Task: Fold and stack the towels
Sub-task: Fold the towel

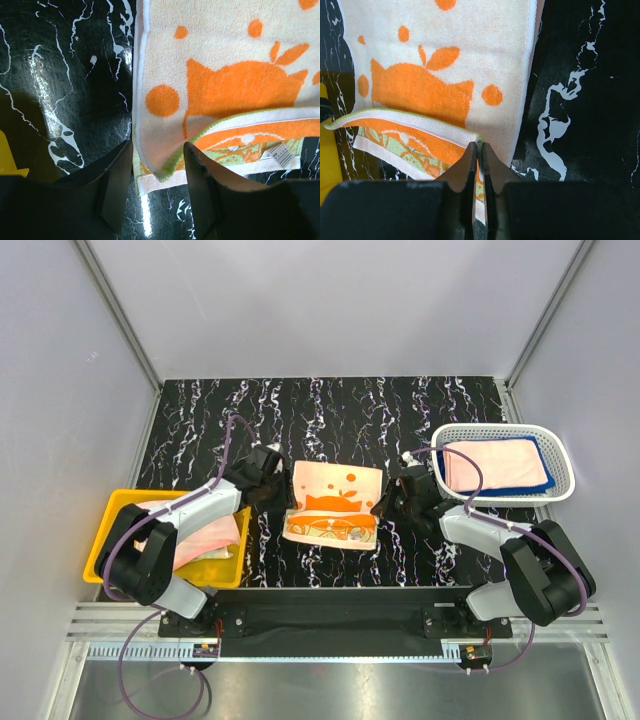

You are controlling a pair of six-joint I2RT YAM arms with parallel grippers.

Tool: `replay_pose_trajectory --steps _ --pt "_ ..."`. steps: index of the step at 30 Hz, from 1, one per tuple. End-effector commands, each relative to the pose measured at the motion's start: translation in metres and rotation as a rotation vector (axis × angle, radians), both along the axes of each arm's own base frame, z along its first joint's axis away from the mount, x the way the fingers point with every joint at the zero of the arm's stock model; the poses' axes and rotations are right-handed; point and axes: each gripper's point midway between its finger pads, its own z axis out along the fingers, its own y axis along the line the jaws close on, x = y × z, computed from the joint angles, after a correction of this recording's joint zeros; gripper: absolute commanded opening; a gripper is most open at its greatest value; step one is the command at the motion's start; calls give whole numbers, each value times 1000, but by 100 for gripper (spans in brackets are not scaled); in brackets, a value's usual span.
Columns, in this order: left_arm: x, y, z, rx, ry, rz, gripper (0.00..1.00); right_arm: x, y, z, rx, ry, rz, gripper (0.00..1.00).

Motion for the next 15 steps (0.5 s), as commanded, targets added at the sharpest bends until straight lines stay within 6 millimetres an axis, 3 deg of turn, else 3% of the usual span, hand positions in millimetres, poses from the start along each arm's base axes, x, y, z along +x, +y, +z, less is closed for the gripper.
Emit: replay_pose_trajectory --steps 1,9,15 --pt "4 0 16 -7 -55 -8 52 10 7 15 18 -50 -5 10" --pt "-12 0 14 -60 18 69 54 8 8 17 24 -54 2 8" --pt "-12 -8 10 -133 39 134 54 -3 21 31 78 -89 79 8"
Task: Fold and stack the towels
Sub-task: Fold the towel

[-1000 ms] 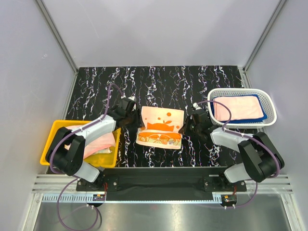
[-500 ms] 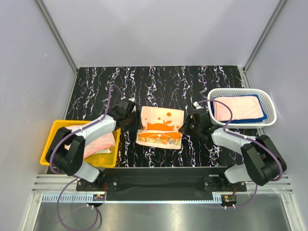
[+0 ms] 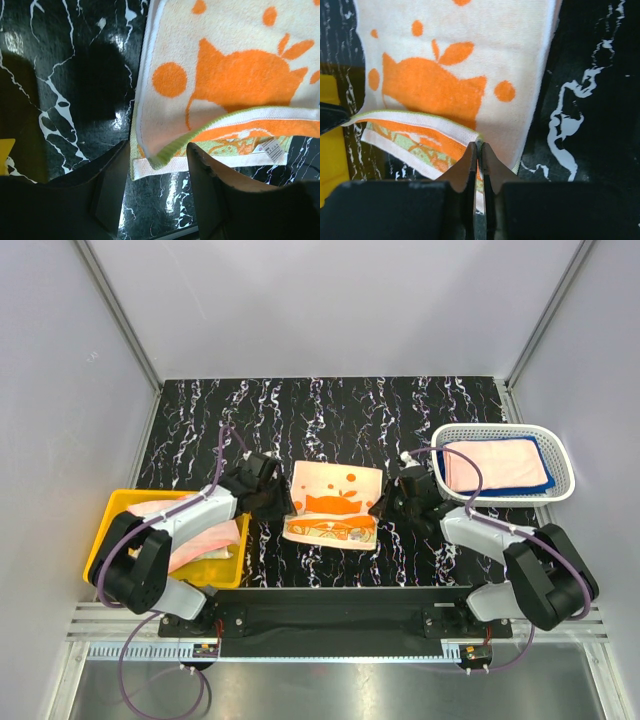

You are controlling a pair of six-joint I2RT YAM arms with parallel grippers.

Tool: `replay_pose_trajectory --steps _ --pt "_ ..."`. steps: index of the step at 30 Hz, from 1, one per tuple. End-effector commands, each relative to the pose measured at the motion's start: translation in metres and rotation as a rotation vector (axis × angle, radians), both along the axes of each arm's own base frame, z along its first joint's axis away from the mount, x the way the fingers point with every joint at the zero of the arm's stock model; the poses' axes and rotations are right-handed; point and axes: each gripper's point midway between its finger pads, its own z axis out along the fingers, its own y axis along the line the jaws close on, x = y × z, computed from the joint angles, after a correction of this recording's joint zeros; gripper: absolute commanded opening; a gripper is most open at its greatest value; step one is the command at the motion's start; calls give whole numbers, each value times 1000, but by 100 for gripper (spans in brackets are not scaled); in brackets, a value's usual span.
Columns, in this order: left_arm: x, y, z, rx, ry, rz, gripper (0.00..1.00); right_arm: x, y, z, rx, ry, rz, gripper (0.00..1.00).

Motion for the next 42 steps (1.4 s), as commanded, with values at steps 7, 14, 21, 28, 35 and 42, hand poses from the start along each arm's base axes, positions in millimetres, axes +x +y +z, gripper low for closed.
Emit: replay_pose_trajectory --steps 7,14,21,28,35,42 --pt "13 -10 14 -60 -43 52 51 -19 24 35 107 -92 138 8" --pt "16 -12 17 -58 -50 42 40 -39 33 31 132 -68 223 11" --pt "21 -23 14 -44 -43 -23 37 -58 9 20 56 -19 169 34" --pt "13 -18 -5 -6 -16 -32 35 -48 -2 41 33 -65 80 40" --pt "1 -8 -34 31 39 5 27 -41 18 17 56 19 97 36" --pt "-24 -8 -50 29 61 48 22 -54 4 -30 -62 137 32 31"
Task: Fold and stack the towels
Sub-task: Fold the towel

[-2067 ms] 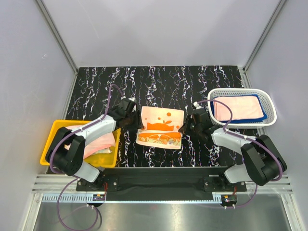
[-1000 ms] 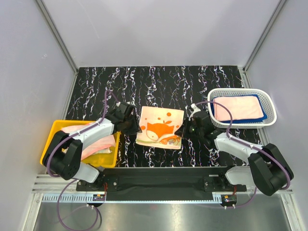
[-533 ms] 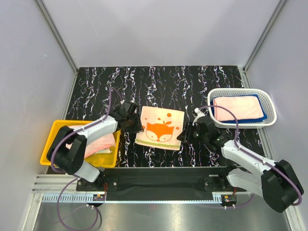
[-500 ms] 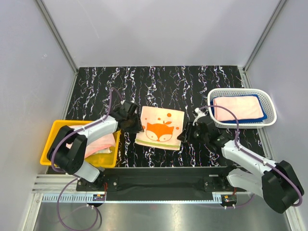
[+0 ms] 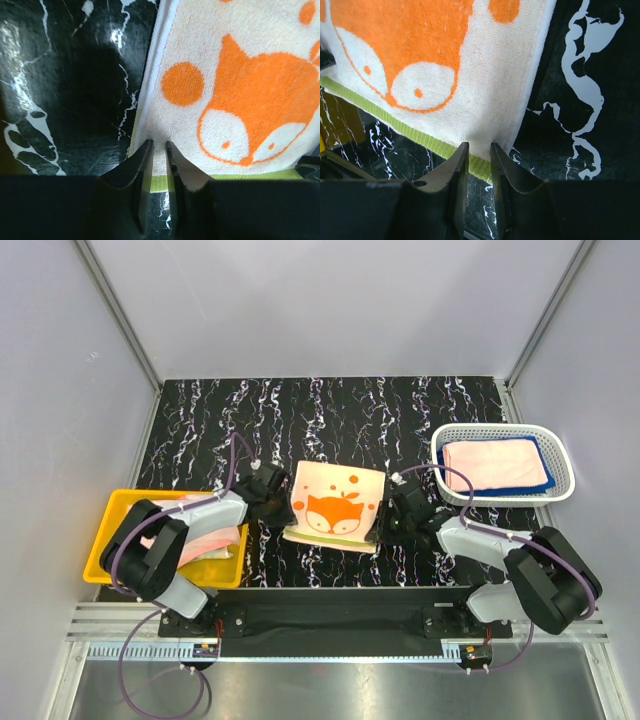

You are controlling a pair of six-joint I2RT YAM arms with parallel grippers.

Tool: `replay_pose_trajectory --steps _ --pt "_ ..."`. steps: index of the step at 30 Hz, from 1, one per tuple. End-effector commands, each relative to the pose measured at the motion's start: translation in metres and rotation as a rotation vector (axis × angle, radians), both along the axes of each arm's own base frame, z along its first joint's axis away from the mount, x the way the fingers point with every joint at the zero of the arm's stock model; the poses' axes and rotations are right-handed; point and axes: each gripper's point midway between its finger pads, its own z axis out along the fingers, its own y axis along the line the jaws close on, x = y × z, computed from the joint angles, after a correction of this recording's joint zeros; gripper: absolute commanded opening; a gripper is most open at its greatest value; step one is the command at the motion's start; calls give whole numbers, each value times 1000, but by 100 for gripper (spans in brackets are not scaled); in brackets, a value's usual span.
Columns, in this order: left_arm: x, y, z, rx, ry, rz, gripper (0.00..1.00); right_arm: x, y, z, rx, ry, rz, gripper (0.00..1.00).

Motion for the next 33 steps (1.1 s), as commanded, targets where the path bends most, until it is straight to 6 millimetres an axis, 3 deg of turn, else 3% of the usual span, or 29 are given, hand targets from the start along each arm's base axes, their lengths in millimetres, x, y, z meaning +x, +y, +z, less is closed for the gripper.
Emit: replay_pose_trajectory --steps 1,4,6,10,13,14,16,17,21,25,26,27,29,30,33 --pt "-21 4 -13 37 18 30 22 2 -12 -9 -61 4 -73 31" --pt "-37 3 -13 52 19 40 22 -4 -29 -13 -114 23 -127 30" --pt "-51 -1 -13 47 27 43 22 -11 -28 -11 -93 41 -126 31" --pt "-63 2 0 43 15 33 27 -14 -34 5 -103 35 -143 32" --pt "-49 5 24 85 -45 8 36 -3 -34 30 -102 -22 -150 36" --pt "-32 -2 44 72 -91 12 40 3 -36 37 -113 -49 -164 38" --pt "-20 1 56 102 -114 -12 41 18 -35 56 -125 -114 -163 41" --pt "-1 -1 71 90 -140 8 42 32 -36 69 -141 -161 -187 43" --pt "43 1 87 129 -183 9 42 75 -41 63 -213 -168 -175 44" --pt "79 11 76 300 -186 -20 43 116 -30 47 -248 -158 -128 43" --pt "86 11 75 314 -188 -27 43 131 -25 54 -256 -180 -131 43" --pt "89 12 69 329 -174 -33 43 135 -26 35 -294 -145 -114 42" --pt "102 12 59 356 -156 -41 43 151 -20 33 -299 -150 -113 43" --pt "105 14 56 372 -147 -41 43 154 -21 21 -325 -129 -108 43" --pt "117 22 43 440 -126 -43 44 165 -27 9 -390 -114 -126 42"
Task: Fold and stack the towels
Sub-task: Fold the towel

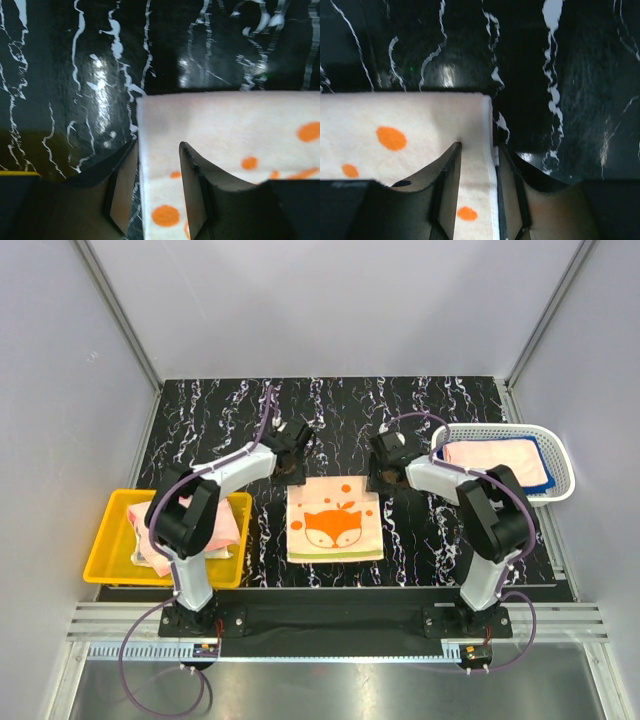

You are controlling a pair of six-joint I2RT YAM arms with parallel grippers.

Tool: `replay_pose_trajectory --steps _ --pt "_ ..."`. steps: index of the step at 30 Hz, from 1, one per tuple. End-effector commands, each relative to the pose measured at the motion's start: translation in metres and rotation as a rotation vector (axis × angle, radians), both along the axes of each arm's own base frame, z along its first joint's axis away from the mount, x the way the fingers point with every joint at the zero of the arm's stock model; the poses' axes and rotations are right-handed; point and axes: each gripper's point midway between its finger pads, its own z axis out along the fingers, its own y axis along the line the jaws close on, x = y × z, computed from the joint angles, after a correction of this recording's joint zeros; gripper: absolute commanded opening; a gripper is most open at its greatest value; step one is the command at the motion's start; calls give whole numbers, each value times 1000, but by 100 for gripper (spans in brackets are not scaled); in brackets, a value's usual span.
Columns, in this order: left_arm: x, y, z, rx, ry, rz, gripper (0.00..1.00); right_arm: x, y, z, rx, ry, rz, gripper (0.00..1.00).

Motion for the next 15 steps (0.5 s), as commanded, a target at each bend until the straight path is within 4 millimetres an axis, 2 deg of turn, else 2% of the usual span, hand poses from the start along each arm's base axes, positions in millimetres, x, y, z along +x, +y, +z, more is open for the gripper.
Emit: replay_pose_trajectory --steps 1,3,9,15 --pt "20 20 -1 118 -14 -5 45 24 -8 7 -78 -52 -12 43" --pt "24 23 -7 133 -14 -8 48 26 -10 7 -85 -55 -16 45" --pt "30 22 -17 131 -5 -17 48 32 -10 12 -84 -87 -13 49" --pt "35 21 -18 112 -14 -4 48 46 -6 12 -71 -117 9 49"
